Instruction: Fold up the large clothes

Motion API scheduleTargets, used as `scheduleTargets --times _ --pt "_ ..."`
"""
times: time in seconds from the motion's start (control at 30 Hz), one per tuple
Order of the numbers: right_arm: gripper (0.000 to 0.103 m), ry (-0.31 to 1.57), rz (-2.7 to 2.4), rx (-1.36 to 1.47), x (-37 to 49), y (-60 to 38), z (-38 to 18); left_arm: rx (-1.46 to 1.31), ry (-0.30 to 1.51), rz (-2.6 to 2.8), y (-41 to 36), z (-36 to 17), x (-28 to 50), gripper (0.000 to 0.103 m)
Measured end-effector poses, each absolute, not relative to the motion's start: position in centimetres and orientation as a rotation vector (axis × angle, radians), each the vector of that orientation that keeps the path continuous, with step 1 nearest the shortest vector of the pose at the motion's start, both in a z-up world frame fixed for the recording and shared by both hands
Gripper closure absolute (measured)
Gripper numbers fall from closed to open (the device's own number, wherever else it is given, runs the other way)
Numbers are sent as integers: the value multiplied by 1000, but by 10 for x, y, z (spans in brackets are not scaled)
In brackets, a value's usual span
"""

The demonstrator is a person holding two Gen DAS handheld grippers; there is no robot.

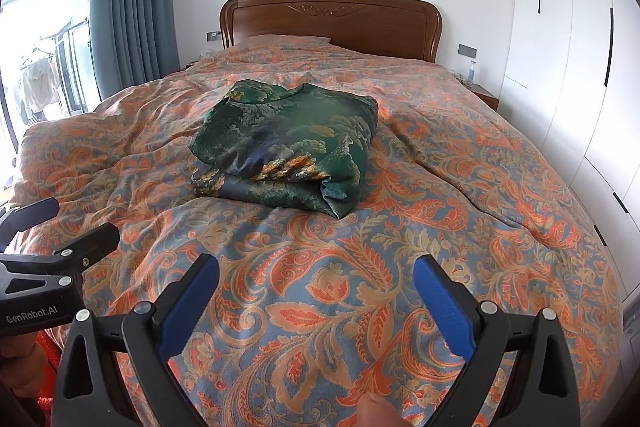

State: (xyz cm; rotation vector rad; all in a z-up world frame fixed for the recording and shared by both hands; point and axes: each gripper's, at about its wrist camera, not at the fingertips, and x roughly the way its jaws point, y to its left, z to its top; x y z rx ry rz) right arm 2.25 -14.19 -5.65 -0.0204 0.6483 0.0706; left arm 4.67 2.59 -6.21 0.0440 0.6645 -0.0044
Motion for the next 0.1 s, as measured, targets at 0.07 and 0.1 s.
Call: scheduleTargets --times 0.07,0.1 --pt "3 649 69 -18 23 -142 -57 48 657 5 26 -62 46 0" --pt "3 650 67 -16 22 -142 -58 51 655 6 26 -62 45 0"
